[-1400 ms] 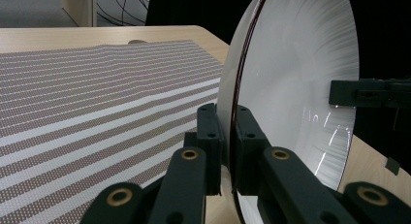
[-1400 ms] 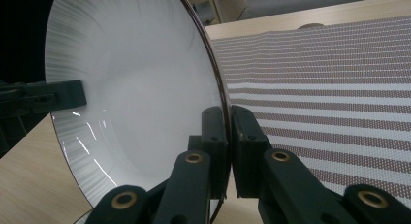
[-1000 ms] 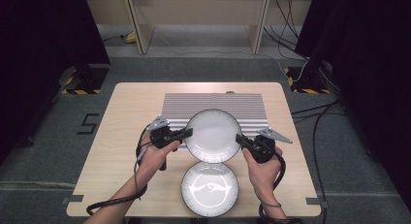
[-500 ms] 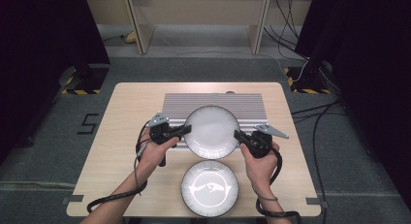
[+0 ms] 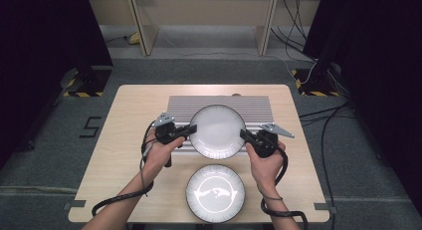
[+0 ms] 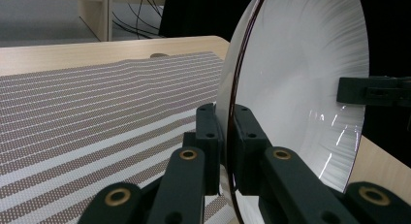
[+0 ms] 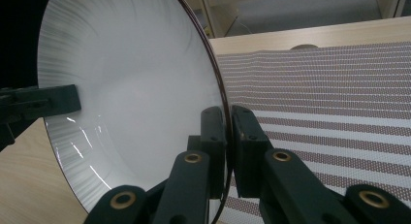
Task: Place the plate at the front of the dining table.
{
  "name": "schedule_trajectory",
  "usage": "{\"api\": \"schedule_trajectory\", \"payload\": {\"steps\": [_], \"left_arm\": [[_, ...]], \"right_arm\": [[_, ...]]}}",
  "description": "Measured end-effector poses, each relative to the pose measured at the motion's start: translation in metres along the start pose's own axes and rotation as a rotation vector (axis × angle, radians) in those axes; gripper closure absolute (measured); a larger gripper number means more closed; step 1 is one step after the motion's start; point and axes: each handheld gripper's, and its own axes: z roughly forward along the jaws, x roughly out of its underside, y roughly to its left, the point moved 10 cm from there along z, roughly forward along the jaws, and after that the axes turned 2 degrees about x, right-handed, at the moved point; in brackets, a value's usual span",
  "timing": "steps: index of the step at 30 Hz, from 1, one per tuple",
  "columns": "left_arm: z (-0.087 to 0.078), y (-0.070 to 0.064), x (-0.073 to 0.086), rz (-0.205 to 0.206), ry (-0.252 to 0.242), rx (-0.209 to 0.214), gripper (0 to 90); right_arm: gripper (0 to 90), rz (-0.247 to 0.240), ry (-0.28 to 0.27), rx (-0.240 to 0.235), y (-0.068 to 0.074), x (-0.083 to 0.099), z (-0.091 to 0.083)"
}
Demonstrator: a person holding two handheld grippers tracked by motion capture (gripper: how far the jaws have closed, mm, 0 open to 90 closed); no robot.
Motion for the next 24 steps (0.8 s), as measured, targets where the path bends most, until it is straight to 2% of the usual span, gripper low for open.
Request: {"api": "schedule_trajectory", "payload": {"steps": [15, 24], "left_arm": [[0.013, 0.012, -0.002, -0.015, 0.008, -0.017, 82.5], [0.018, 0.018, -0.009, -0.013, 0.015, -0.024, 82.5]], "right_arm": [[84.7, -0.007, 0.003, 0.021, -0.007, -0.004, 0.016], [84.7, 0.015, 0.005, 0.017, -0.011, -0.008, 0.024]]}}
